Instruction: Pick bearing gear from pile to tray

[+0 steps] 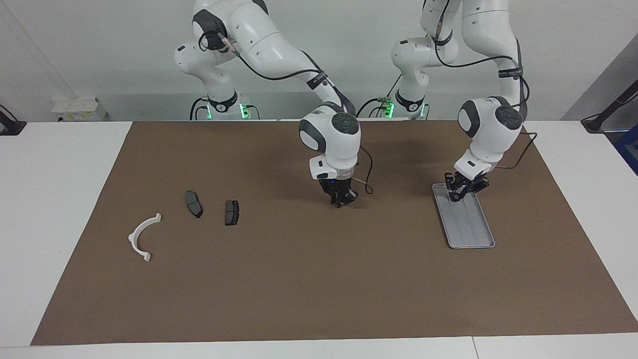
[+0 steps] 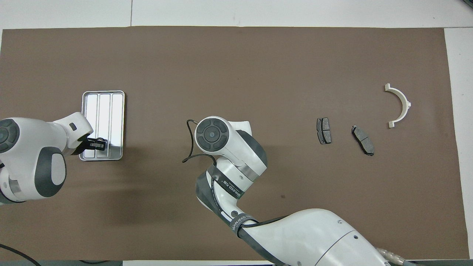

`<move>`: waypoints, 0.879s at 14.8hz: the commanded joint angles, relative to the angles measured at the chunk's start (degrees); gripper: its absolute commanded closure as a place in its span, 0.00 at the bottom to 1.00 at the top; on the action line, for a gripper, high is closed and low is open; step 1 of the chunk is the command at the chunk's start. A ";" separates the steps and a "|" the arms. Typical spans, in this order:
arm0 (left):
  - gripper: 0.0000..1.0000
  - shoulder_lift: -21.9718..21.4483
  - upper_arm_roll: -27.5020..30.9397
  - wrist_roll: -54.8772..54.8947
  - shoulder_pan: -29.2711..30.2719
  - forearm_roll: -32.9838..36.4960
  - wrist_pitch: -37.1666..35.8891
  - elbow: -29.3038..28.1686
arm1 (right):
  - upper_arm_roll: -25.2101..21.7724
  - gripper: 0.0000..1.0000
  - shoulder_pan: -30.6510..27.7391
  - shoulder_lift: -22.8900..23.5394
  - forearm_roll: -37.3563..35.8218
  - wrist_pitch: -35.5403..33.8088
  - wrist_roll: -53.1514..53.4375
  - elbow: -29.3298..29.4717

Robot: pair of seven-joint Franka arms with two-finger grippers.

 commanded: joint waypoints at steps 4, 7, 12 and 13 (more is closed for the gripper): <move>1.00 0.65 0.57 0.30 -1.46 -1.00 2.38 -1.07 | -0.06 0.00 -1.30 -0.08 -1.19 -4.85 0.65 3.83; 0.12 0.47 0.48 1.87 -1.37 -0.83 -0.33 1.29 | -0.06 0.00 -4.19 -0.95 -1.01 -9.24 -0.40 7.88; 0.06 -0.06 0.13 -7.71 -5.65 -0.74 -15.64 13.95 | 0.29 0.00 -12.36 -8.58 2.06 -17.41 -18.81 8.77; 0.06 0.12 0.22 -16.14 -9.85 -0.22 -14.77 13.96 | 0.29 0.00 -14.47 -10.08 3.02 -19.26 -24.17 8.77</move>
